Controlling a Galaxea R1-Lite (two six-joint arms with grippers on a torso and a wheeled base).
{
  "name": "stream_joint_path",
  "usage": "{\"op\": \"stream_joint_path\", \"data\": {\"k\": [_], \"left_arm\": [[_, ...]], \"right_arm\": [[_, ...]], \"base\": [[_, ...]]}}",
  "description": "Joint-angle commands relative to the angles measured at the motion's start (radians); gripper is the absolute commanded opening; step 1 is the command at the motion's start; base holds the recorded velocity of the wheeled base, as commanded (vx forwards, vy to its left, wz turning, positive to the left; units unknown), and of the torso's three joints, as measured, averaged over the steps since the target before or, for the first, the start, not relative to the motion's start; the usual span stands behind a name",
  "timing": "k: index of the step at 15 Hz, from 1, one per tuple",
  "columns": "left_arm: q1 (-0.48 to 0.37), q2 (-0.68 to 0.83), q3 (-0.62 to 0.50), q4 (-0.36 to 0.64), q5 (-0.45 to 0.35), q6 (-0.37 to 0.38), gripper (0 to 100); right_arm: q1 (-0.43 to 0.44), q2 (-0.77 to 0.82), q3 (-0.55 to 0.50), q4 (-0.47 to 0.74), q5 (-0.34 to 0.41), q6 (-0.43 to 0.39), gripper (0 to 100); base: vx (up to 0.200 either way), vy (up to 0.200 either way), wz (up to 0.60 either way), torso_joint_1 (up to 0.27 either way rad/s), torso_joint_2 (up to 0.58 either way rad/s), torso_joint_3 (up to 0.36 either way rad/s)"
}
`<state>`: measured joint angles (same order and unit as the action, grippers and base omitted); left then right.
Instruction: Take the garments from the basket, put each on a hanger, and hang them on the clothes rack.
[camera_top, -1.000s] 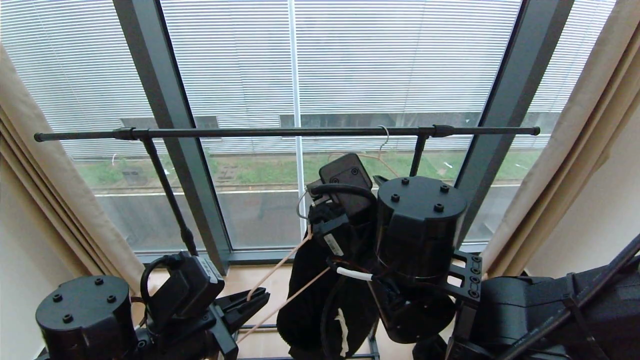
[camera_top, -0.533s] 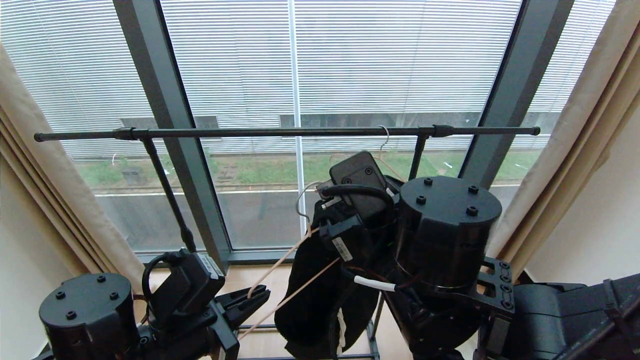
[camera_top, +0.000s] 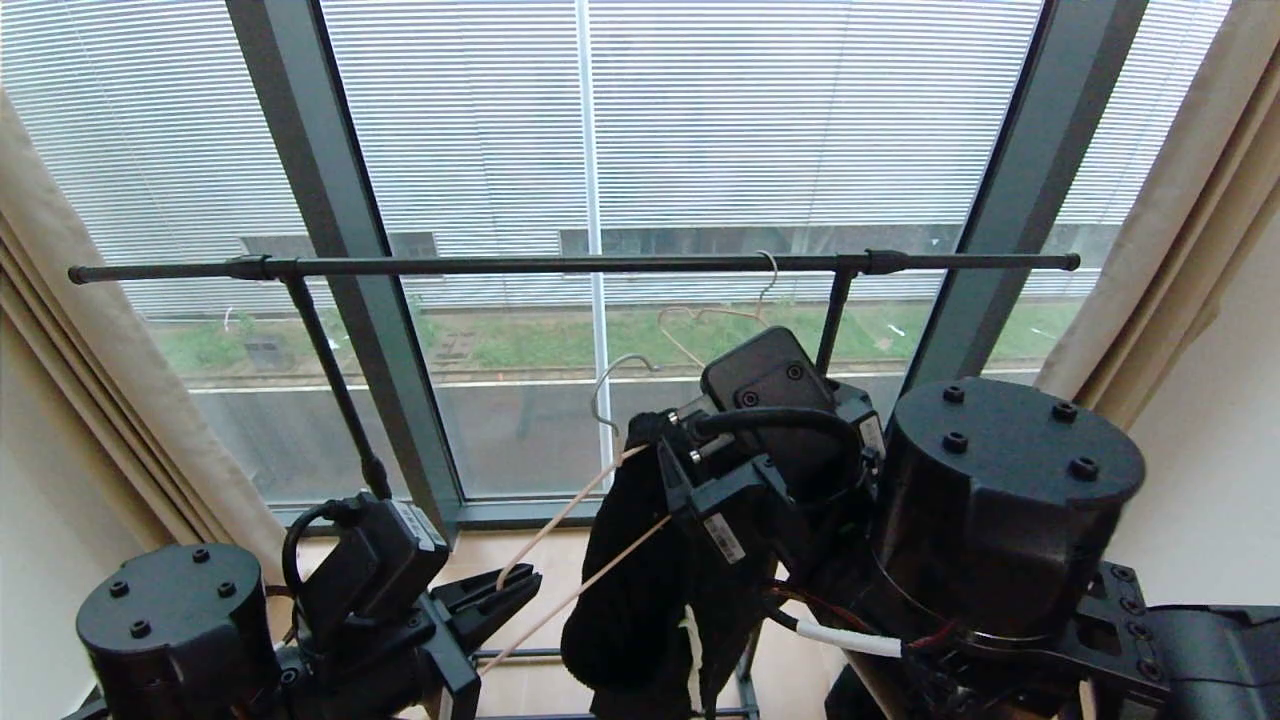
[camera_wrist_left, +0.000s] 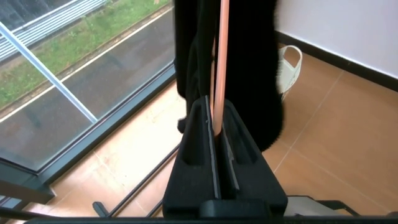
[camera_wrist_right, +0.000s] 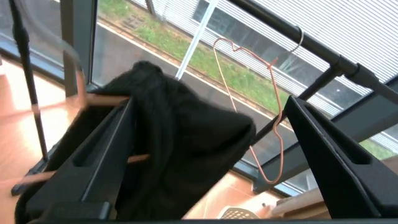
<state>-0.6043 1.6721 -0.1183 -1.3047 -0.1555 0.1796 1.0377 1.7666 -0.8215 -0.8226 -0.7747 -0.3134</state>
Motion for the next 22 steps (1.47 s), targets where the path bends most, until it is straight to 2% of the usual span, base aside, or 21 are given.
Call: {"op": "stream_joint_path", "data": {"k": [1,5,7,8,9,10,11,12,13,14,16,19,20,22], "left_arm": [[0.0,0.001,0.0,-0.001,-0.001,0.0,0],[0.0,-0.002,0.002,-0.001,-0.001,0.0,0],[0.0,-0.003,0.006,-0.001,-0.004,-0.005,0],[0.0,-0.003,0.008,-0.001,-0.006,-0.005,0],[-0.002,-0.008,0.017,-0.002,-0.016,-0.002,0],[-0.002,-0.011,0.029,-0.011,-0.041,0.001,0],[-0.002,-0.012,0.046,-0.039,-0.065,0.003,0],[-0.002,-0.012,0.048,-0.047,-0.067,0.005,0],[-0.002,-0.011,0.049,-0.053,-0.068,0.005,0],[-0.002,-0.011,0.051,-0.053,-0.073,0.005,0],[-0.002,-0.012,0.06,-0.053,-0.098,0.005,0],[-0.006,-0.012,0.071,-0.067,-0.118,0.005,0],[-0.009,-0.012,0.075,-0.073,-0.125,0.005,0],[-0.028,-0.012,0.08,-0.085,-0.139,0.005,0]], "right_arm": [[0.002,-0.029,0.021,0.0,0.003,-0.001,100],[0.004,-0.055,0.035,0.002,0.032,-0.004,100],[-0.016,-0.122,0.062,0.034,0.155,-0.013,100],[-0.025,-0.131,0.067,0.043,0.169,-0.013,100],[-0.116,-0.203,0.081,0.148,0.337,-0.015,100],[-0.148,-0.236,0.068,0.201,0.422,-0.021,100],[-0.228,-0.292,0.036,0.344,0.578,-0.05,100],[-0.266,-0.312,0.021,0.41,0.643,-0.072,100],[-0.36,-0.358,-0.057,0.609,0.844,-0.128,100],[-0.404,-0.368,-0.113,0.708,0.934,-0.139,100],[-0.469,-0.36,-0.219,0.852,1.06,-0.185,100],[-0.576,-0.299,-0.406,1.165,1.276,-0.418,100],[-0.594,-0.256,-0.504,1.33,1.313,-0.506,100],[-0.599,-0.157,-0.631,1.533,1.37,-0.621,100]], "base": [[0.0,0.0,0.0,0.0,0.0,0.0],[0.0,0.0,0.0,0.0,0.0,0.0],[0.0,0.0,0.0,0.0,0.0,0.0],[0.0,0.0,0.0,0.0,0.0,0.0],[0.0,0.0,0.0,0.0,0.0,0.0],[0.0,0.0,0.0,0.0,0.0,0.0],[0.0,0.0,0.0,0.0,0.0,0.0],[0.0,0.0,0.0,0.0,0.0,0.0],[0.0,0.0,0.0,0.0,0.0,0.0],[0.0,0.0,0.0,0.0,0.0,0.0],[0.0,0.0,0.0,0.0,0.0,0.0],[0.0,0.0,0.0,0.0,0.0,0.0],[0.0,0.0,0.0,0.0,0.0,0.0],[0.0,0.0,0.0,0.0,0.0,0.0]]}}
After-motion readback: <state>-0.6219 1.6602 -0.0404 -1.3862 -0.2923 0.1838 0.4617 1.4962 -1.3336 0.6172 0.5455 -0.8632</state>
